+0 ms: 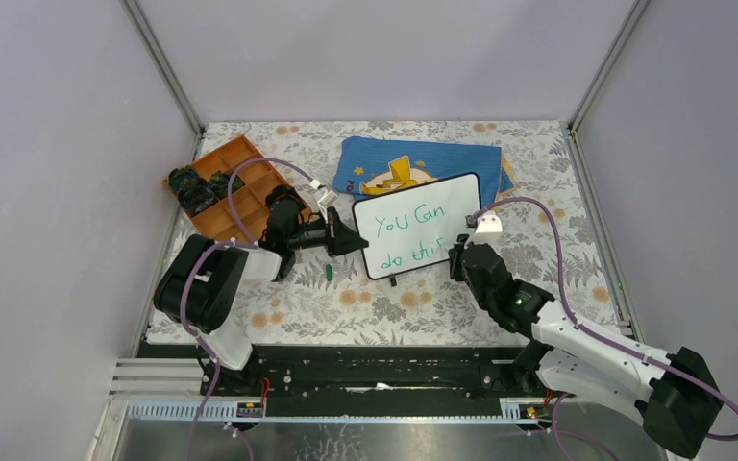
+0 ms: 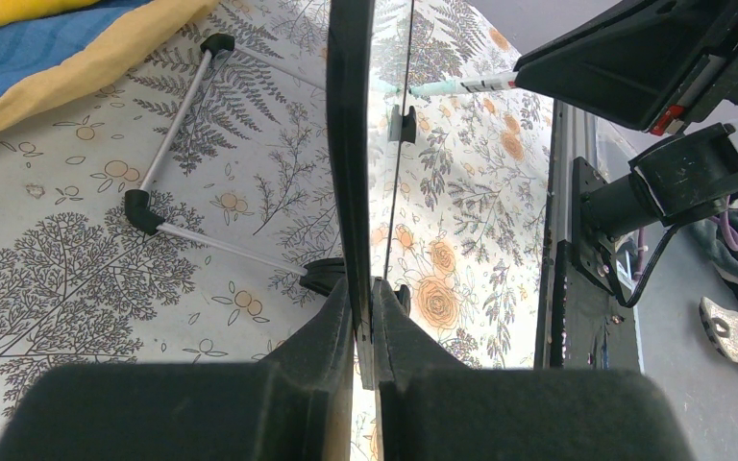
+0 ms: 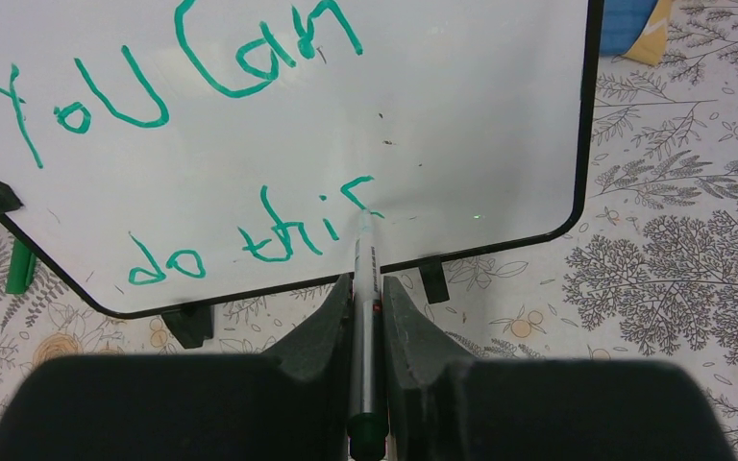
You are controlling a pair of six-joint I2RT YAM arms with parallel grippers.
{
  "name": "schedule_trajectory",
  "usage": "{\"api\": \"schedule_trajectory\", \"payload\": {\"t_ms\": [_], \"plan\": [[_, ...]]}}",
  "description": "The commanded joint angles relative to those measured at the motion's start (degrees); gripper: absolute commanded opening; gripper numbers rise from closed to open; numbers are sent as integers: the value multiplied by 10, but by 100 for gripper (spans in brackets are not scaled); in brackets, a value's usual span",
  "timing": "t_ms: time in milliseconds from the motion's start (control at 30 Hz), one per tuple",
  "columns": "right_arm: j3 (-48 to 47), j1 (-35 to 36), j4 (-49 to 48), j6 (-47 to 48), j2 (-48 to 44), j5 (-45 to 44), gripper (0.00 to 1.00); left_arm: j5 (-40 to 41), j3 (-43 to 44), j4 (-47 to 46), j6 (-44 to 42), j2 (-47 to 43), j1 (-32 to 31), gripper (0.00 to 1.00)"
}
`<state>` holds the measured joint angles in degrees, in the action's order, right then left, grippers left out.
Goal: Write a sentence on the whiteboard
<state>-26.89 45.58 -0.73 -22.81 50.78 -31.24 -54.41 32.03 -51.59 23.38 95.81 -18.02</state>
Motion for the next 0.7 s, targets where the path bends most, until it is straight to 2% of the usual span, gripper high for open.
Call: {"api": "schedule_trajectory", "payload": {"t_ms": [0, 667], "plan": [[-1, -5, -23, -2, 3, 11, 0, 6, -12, 80, -40, 11, -18, 0], [-2, -5, -29, -5, 15, -17, 0, 6, -13, 82, -42, 9, -18, 0]]}}
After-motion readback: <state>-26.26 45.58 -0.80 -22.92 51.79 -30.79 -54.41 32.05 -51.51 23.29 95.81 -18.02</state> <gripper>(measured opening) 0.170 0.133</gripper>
